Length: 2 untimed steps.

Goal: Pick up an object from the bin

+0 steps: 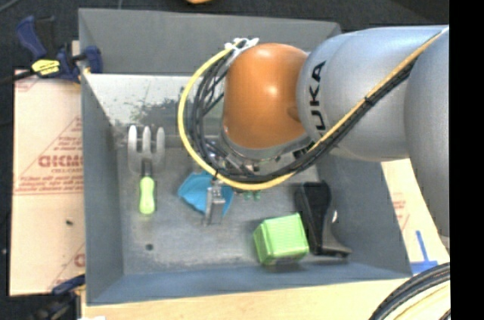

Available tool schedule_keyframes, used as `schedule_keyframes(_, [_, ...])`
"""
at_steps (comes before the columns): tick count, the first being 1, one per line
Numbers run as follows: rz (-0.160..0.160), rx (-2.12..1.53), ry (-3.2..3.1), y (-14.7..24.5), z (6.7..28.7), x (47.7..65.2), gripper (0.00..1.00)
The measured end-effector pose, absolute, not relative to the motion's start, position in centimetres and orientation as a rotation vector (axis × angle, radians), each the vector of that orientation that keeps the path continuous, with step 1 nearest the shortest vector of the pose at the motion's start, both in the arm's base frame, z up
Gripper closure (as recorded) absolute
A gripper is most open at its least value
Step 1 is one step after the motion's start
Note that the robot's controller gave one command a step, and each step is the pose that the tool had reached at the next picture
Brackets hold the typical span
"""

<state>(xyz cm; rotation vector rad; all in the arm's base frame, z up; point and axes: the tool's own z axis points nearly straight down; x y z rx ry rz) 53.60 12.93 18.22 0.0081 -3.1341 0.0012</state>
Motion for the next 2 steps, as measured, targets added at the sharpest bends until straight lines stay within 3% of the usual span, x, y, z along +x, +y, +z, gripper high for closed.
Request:
schedule_keyframes(1, [0.004,0.334,-3.112,8.7,12.5,54.0,0.0])
schedule_keyframes(2, [0.004,0.504,-3.091,5.6,6.9,59.7,0.0])
